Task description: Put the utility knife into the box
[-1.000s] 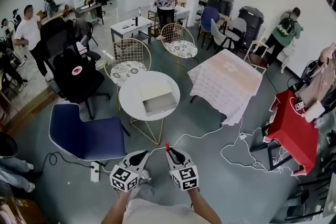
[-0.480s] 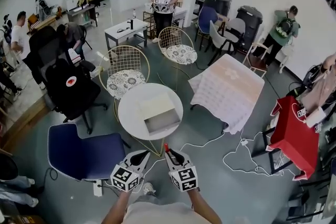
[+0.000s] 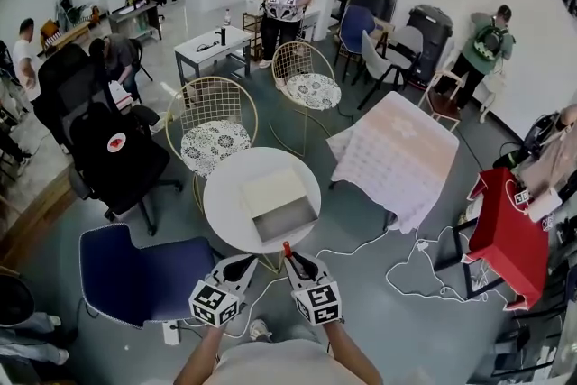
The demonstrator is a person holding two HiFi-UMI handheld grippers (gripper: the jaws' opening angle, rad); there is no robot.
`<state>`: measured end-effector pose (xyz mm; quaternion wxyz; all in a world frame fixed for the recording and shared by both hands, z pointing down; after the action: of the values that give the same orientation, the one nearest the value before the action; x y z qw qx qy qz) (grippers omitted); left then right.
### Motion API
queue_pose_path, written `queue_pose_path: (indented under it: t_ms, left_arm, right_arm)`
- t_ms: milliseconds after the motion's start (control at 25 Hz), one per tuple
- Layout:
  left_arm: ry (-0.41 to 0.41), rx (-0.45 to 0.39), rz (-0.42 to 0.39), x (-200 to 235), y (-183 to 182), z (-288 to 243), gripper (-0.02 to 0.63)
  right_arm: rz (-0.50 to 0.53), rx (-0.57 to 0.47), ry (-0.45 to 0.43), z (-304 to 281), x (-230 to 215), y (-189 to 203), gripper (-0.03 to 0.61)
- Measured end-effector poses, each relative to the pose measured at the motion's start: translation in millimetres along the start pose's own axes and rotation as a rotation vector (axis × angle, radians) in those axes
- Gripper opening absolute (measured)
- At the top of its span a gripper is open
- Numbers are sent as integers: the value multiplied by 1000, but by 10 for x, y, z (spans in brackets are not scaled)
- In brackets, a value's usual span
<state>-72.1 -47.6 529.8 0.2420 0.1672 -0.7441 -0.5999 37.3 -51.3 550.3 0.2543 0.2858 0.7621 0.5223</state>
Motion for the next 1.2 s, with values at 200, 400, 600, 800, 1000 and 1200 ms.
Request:
queue_pose_path:
  t_ms: [200, 400, 600, 800, 1000, 1200]
  left_arm:
    - [-10, 31, -13, 82, 62, -154, 11]
    - [-17, 40, -8, 144, 64, -305, 11]
    - [-43, 54, 6, 301, 53, -546, 11]
    - [-65, 48, 14, 482, -67, -949, 11]
    - [-75, 39, 9, 657, -176, -1330, 11]
    - [-91, 33, 8, 813, -266, -1591, 11]
  right_arm:
    - [-25, 8, 10, -90, -162, 40, 80]
    - [-51, 16, 15, -234, -374, 47, 80]
    - [-52, 22, -13, -438, -613, -9, 80]
    - [-41, 26, -37, -694, -976, -135, 80]
    - [-26, 15, -54, -963, -1321, -292, 80]
    - [-26, 11, -67, -1199, -1605, -410, 80]
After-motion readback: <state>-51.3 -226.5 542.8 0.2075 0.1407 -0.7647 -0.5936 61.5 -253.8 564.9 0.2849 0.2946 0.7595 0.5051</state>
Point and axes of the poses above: the fingertips, and each gripper's own axes: z backward along the fingers, x to its left, y out of its underside, the point moved 2 cm from there along z, backward along the fingers, and after that the axes turned 15 degrees about -y, right-handed, at the moved point
